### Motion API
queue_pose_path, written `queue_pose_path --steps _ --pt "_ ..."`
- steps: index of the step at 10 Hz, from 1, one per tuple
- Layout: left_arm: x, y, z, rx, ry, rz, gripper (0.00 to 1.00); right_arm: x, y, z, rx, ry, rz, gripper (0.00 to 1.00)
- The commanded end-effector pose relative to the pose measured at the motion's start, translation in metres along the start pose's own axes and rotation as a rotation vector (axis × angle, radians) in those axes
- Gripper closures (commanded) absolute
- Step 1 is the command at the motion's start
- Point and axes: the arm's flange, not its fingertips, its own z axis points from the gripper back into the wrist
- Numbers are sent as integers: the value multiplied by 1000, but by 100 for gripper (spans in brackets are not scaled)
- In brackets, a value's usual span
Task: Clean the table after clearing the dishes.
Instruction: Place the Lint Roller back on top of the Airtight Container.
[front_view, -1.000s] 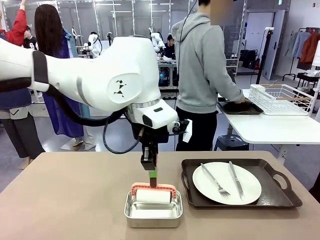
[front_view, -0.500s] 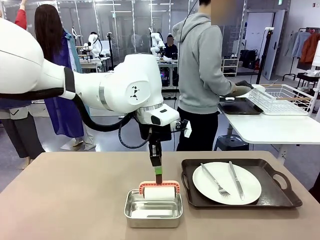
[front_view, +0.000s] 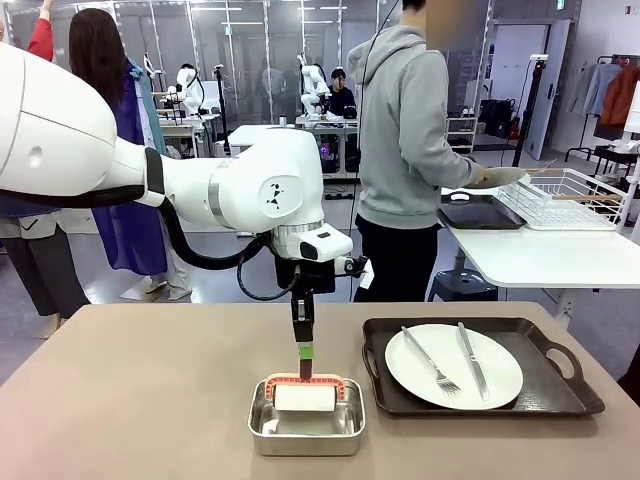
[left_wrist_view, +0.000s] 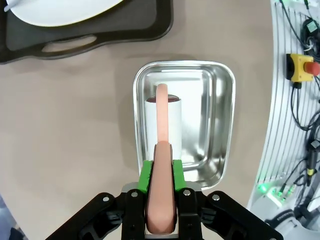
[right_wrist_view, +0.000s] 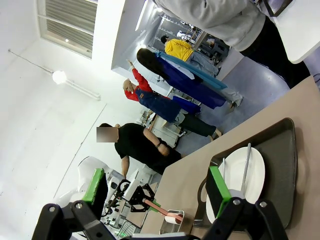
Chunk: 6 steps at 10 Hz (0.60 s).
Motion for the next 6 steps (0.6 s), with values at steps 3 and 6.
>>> queue_pose_path --steps 3,6 --pt "-9 32 -1 -55 -2 -6 79 -1 3 1 3 -5 6 0" --pt "-19 46 -15 -76 0 9 79 -1 3 1 3 -5 6 0"
